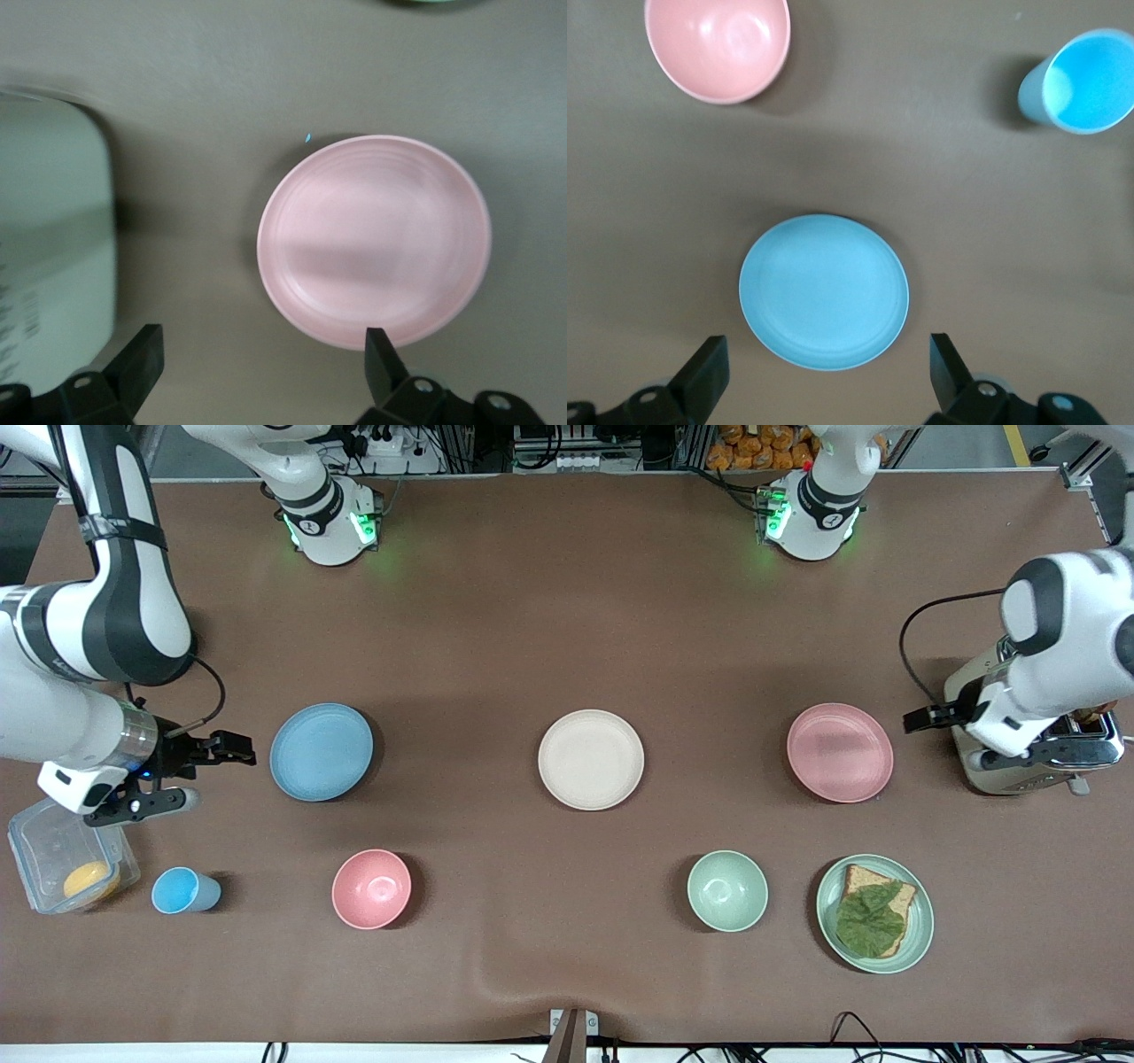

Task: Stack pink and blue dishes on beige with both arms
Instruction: 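Grip the blue plate with the right gripper while the left grips pink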

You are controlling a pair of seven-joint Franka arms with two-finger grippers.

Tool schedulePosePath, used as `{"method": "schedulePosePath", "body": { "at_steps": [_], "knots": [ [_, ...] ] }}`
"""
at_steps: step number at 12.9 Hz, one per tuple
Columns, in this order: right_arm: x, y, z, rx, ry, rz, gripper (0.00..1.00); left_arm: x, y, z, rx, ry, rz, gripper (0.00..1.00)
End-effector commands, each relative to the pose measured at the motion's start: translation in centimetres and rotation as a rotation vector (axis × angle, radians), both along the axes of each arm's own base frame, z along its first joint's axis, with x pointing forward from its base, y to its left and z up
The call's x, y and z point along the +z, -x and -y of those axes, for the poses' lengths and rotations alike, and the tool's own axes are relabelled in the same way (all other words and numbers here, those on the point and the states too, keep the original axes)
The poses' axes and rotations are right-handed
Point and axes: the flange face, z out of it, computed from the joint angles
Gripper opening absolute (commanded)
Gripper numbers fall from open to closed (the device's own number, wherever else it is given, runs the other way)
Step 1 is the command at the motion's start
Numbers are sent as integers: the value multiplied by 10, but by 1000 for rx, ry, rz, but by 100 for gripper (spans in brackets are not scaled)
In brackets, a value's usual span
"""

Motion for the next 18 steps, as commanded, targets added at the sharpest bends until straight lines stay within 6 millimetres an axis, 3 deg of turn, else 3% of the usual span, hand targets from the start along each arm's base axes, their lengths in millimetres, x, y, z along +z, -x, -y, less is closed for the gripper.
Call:
{"method": "schedulePosePath", "body": {
  "at_steps": [1, 3, 4, 6, 9, 12, 14, 16, 18],
  "knots": [
    [-38, 7, 7, -22, -9, -44, 100, -57, 4, -19, 38, 17, -5, 100],
    [-73, 17, 16, -28, -8, -77, 100, -89, 4, -23, 45, 23, -13, 100],
    [-92, 25, 31, -41, -7, -69, 100, -101, 4, -23, 46, 26, -16, 100],
    [-125, 39, 48, -19, -12, -56, 100, -115, 9, -30, 59, 28, -19, 100],
    [-159, 51, 51, -16, -15, -109, 100, -128, 11, -31, 62, 30, -20, 89],
    [-196, 56, 71, -9, -20, -113, 100, -134, 12, -33, 67, 31, -23, 55],
    [-209, 65, 80, 11, -25, -101, 100, -135, 13, -33, 68, 32, -24, 36],
    [-215, 70, 80, 12, -26, -106, 100, -135, 13, -32, 72, 36, -24, 5],
    [-228, 72, 77, 15, -29, -124, 100, -132, 11, -32, 72, 35, -16, 0]
  ]
}}
